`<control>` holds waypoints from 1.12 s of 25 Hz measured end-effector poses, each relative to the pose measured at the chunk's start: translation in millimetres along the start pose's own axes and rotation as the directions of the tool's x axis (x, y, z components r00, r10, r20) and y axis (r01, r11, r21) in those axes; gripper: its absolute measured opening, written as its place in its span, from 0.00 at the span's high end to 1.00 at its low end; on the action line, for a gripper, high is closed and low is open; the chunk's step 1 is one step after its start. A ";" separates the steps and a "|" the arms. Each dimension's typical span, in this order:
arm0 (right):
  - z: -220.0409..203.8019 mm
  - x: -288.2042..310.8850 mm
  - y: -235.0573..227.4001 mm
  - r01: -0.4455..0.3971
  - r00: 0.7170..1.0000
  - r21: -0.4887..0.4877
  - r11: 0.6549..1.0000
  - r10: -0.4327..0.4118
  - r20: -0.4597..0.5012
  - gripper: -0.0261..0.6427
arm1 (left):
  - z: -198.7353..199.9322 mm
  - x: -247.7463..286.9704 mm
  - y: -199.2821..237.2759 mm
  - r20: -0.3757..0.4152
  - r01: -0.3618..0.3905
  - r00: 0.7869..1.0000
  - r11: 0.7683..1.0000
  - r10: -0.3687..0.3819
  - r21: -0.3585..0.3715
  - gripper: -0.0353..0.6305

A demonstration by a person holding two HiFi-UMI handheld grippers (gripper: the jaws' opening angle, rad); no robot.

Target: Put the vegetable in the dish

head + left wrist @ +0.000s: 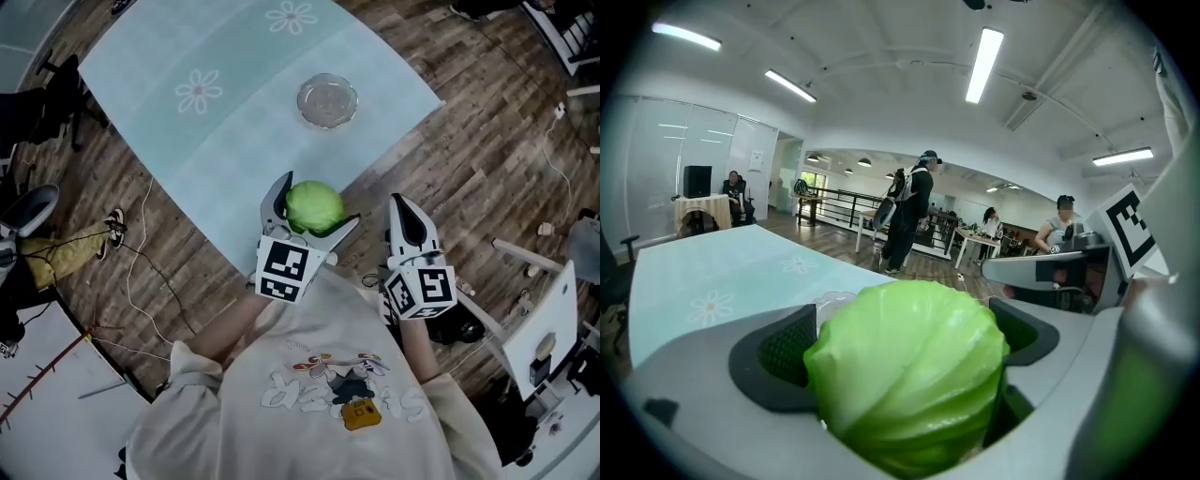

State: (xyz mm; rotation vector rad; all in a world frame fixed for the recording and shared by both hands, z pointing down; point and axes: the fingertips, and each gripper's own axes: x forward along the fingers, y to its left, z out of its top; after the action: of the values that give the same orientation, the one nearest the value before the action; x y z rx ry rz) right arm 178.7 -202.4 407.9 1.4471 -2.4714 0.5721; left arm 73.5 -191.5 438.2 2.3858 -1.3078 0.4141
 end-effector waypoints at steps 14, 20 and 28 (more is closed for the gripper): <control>-7.7 71.6 -37.9 0.022 0.997 0.020 1.000 -0.021 -0.079 0.93 | 11.9 93.2 58.2 -0.020 -0.011 1.000 1.000 0.011 -0.007 0.07; -10.5 88.3 -53.0 0.031 0.995 0.016 0.999 -0.030 -0.098 0.93 | 14.8 129.3 73.6 -0.029 -0.013 0.999 1.000 0.012 -0.011 0.07; -7.9 110.5 -62.7 0.038 0.993 0.011 0.999 -0.036 -0.113 0.93 | 13.2 169.4 100.8 -0.040 -0.025 0.999 1.000 0.025 0.006 0.07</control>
State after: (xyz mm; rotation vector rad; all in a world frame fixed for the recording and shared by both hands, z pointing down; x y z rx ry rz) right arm 179.1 -313.3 470.4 1.4211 -2.3539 0.6447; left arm 77.1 -371.7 519.0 2.3560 -1.3214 0.4710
